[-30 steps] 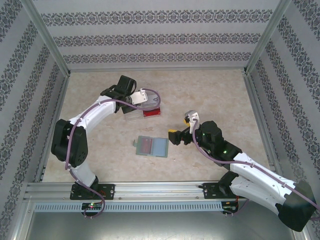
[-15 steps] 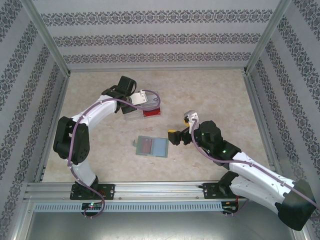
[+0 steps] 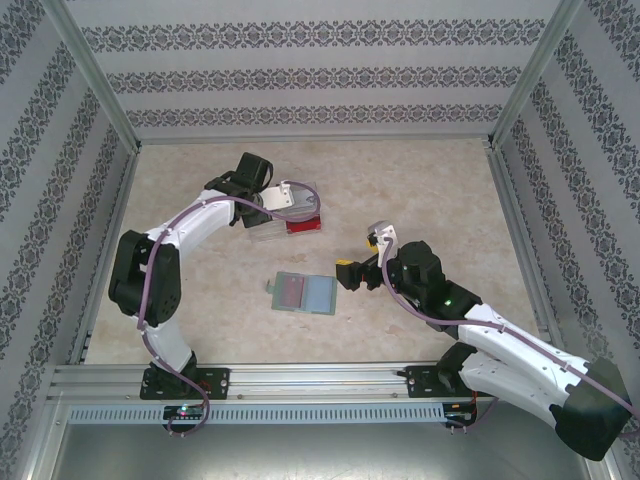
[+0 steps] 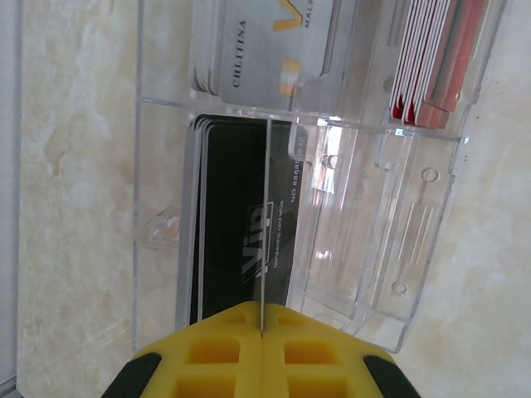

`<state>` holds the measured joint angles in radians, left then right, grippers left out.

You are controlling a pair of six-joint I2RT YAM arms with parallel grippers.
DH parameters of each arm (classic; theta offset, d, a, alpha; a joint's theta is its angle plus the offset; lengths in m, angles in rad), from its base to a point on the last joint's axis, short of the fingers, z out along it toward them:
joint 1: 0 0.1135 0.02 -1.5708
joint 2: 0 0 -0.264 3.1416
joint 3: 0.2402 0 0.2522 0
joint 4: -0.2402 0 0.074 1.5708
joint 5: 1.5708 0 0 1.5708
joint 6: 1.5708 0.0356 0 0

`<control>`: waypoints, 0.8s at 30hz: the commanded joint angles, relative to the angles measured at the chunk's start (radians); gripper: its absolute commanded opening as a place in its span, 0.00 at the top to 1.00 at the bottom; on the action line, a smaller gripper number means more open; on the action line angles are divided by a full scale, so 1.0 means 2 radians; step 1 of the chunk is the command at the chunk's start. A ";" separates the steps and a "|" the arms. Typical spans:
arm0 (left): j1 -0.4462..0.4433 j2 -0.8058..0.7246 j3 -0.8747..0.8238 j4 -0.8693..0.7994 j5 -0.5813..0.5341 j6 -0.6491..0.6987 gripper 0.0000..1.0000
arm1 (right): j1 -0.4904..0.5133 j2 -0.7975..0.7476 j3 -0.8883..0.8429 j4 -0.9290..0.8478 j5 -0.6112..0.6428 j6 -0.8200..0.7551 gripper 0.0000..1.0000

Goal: Take the credit cards out of the card holder

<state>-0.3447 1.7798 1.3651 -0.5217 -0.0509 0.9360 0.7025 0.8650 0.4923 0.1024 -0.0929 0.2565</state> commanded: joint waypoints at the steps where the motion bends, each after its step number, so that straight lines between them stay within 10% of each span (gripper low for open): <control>1: 0.006 0.009 -0.003 0.011 -0.003 0.009 0.93 | -0.001 0.002 -0.005 0.012 0.008 0.001 0.02; 7: 0.007 0.011 -0.005 0.020 -0.009 0.009 0.60 | -0.001 0.004 -0.005 0.014 0.008 0.001 0.02; 24: 0.025 -0.045 0.026 0.031 0.016 -0.082 0.51 | -0.001 0.011 -0.004 0.016 0.009 0.004 0.02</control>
<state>-0.3054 1.7924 1.3754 -0.4599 -0.0643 0.8585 0.7025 0.8848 0.4885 0.1062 -0.0929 0.2569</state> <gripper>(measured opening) 0.470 0.983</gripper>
